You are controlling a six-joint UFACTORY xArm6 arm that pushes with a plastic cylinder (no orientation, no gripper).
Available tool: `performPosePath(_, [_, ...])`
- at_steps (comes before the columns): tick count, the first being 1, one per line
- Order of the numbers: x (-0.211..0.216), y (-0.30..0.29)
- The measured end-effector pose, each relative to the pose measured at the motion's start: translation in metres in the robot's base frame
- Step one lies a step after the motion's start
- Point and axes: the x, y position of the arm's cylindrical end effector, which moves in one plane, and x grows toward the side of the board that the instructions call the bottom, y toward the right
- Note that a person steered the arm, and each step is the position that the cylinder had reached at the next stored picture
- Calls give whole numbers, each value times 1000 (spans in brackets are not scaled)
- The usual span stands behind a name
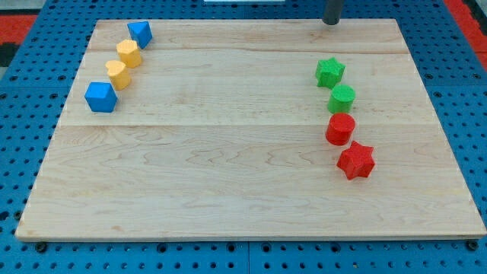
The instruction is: Move your arm towards the green star
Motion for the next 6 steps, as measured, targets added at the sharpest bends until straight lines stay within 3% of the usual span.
performPosePath(3, [5,-1])
performPosePath(5, [55,-1])
performPosePath(6, [59,-6])
